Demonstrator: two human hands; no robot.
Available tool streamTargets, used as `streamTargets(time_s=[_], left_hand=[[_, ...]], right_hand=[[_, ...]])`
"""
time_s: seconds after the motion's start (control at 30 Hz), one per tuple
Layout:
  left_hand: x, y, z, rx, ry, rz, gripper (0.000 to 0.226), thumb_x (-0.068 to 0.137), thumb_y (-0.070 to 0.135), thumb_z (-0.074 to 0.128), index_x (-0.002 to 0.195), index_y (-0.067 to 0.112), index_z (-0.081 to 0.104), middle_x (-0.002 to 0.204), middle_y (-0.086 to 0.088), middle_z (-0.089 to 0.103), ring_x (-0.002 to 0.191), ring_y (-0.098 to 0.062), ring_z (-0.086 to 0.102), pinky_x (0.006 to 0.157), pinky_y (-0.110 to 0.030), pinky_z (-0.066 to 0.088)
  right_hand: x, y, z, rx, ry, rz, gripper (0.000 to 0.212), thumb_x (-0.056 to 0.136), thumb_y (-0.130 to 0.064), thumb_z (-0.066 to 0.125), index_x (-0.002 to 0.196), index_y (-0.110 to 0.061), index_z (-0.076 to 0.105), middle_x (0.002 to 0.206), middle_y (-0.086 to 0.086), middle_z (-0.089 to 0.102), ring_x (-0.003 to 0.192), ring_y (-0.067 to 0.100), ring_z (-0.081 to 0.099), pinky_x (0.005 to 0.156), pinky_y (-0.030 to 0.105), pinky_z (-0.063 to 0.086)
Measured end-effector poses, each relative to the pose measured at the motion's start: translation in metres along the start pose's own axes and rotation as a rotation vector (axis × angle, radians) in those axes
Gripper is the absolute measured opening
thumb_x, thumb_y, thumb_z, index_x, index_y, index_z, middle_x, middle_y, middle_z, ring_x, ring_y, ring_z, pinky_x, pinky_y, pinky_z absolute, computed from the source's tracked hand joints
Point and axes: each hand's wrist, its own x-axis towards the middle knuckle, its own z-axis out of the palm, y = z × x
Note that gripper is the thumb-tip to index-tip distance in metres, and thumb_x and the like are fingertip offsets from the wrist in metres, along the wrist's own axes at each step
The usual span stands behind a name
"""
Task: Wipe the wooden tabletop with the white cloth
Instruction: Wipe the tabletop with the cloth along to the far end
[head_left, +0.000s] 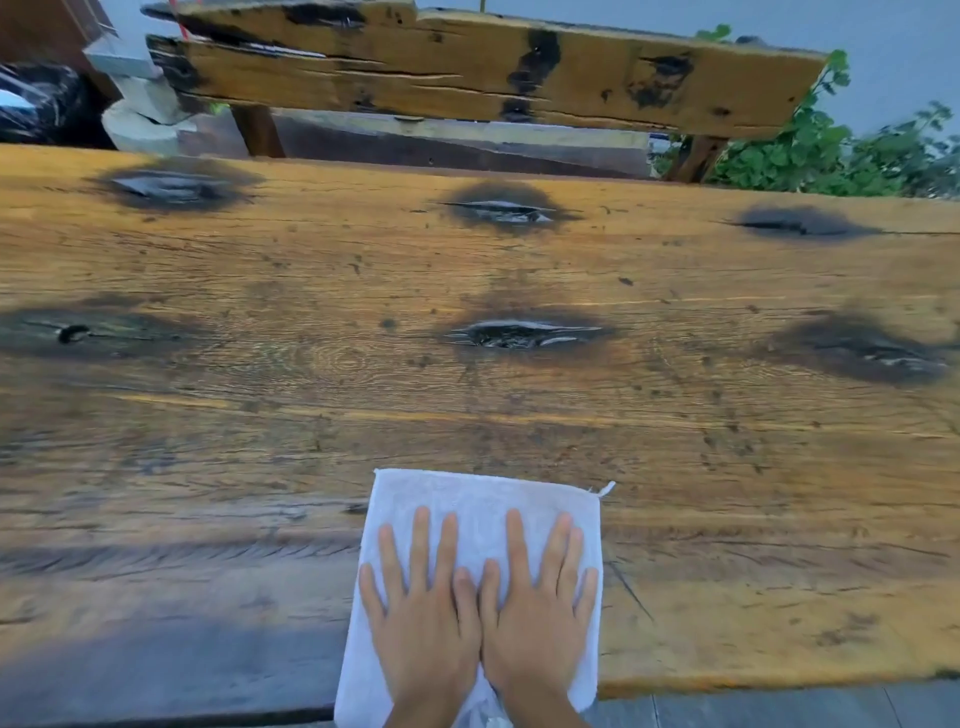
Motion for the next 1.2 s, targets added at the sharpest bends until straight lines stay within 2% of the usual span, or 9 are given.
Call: streamTargets(time_s=[0.13, 0.2, 0.37, 0.57, 0.63, 0.7, 0.93, 1.03, 1.2], left_hand=[[0.021, 0.004, 0.005, 0.032, 0.0, -0.011, 0.058, 0.098, 0.052, 0.019, 0.154, 0.042, 0.029, 0.165, 0.011, 0.024, 0.155, -0.031, 0.017, 0.118, -0.057, 0.016], [0.037, 0.014, 0.005, 0.031, -0.032, -0.035, 0.059, 0.096, 0.049, 0.023, 0.155, 0.042, 0.027, 0.166, 0.01, 0.021, 0.155, -0.031, 0.013, 0.118, -0.058, 0.014], [0.099, 0.042, 0.005, 0.003, -0.038, -0.065, 0.059, 0.095, 0.048, 0.027, 0.155, 0.044, 0.023, 0.167, 0.008, 0.017, 0.156, -0.032, 0.007, 0.12, -0.059, 0.011], [0.182, 0.065, 0.011, 0.048, -0.058, -0.04, 0.062, 0.096, 0.052, 0.013, 0.156, 0.047, 0.002, 0.168, 0.011, -0.009, 0.155, -0.03, -0.014, 0.122, -0.056, -0.004], [0.219, 0.078, 0.013, 0.037, -0.043, -0.062, 0.062, 0.095, 0.052, 0.008, 0.156, 0.047, 0.001, 0.168, 0.012, -0.009, 0.155, -0.03, -0.016, 0.122, -0.055, -0.005], [0.256, 0.091, 0.013, 0.023, -0.02, -0.069, 0.064, 0.093, 0.053, 0.005, 0.157, 0.046, 0.005, 0.169, 0.01, -0.005, 0.155, -0.031, -0.013, 0.122, -0.056, -0.004], [0.387, 0.13, 0.017, 0.032, 0.024, -0.076, 0.073, 0.085, 0.063, -0.008, 0.156, 0.046, -0.007, 0.169, 0.008, -0.012, 0.154, -0.034, -0.016, 0.12, -0.057, -0.006], [0.444, 0.147, 0.021, 0.075, 0.04, -0.091, 0.071, 0.088, 0.064, -0.002, 0.156, 0.045, -0.008, 0.169, 0.006, -0.012, 0.153, -0.036, -0.015, 0.119, -0.058, -0.006], [0.514, 0.17, 0.017, 0.042, 0.046, -0.128, 0.072, 0.089, 0.065, 0.005, 0.157, 0.044, -0.004, 0.169, 0.005, -0.013, 0.152, -0.037, -0.018, 0.119, -0.059, -0.009]], right_hand=[[0.019, -0.005, 0.007, 0.005, 0.025, 0.049, 0.063, 0.093, -0.057, 0.034, 0.154, -0.039, 0.038, 0.166, 0.017, 0.023, 0.153, 0.034, 0.026, 0.116, 0.063, 0.024], [0.035, -0.008, 0.006, -0.015, 0.007, 0.069, 0.062, 0.095, -0.059, 0.028, 0.154, -0.04, 0.037, 0.166, 0.018, 0.023, 0.153, 0.035, 0.026, 0.116, 0.065, 0.024], [0.101, -0.017, 0.003, -0.02, 0.029, 0.081, 0.066, 0.093, -0.059, 0.031, 0.156, -0.039, 0.033, 0.165, 0.022, 0.021, 0.153, 0.04, 0.023, 0.115, 0.07, 0.022], [0.185, -0.027, -0.002, -0.034, -0.049, 0.062, 0.068, 0.094, -0.064, 0.006, 0.158, -0.044, -0.006, 0.167, 0.022, -0.014, 0.155, 0.04, -0.009, 0.118, 0.069, -0.004], [0.225, -0.034, -0.003, -0.062, -0.09, 0.063, 0.068, 0.09, -0.066, -0.009, 0.151, -0.045, -0.03, 0.162, 0.02, -0.033, 0.151, 0.038, -0.027, 0.116, 0.068, -0.014], [0.265, -0.043, -0.007, -0.061, -0.086, 0.065, 0.066, 0.087, -0.065, -0.016, 0.145, -0.045, -0.039, 0.16, 0.019, -0.038, 0.149, 0.037, -0.032, 0.114, 0.067, -0.018], [0.398, -0.072, -0.017, -0.055, -0.019, -0.006, 0.067, 0.099, -0.067, 0.004, 0.15, -0.044, -0.032, 0.159, 0.019, -0.039, 0.15, 0.037, -0.032, 0.116, 0.065, -0.014], [0.457, -0.081, -0.018, -0.096, 0.028, -0.053, 0.066, 0.099, -0.066, 0.005, 0.153, -0.044, -0.025, 0.163, 0.02, -0.032, 0.151, 0.039, -0.026, 0.116, 0.064, -0.011], [0.533, -0.095, -0.033, -0.053, 0.008, -0.153, 0.064, 0.1, -0.066, 0.006, 0.156, -0.045, -0.017, 0.163, 0.018, -0.032, 0.151, 0.036, -0.028, 0.115, 0.064, -0.014]])
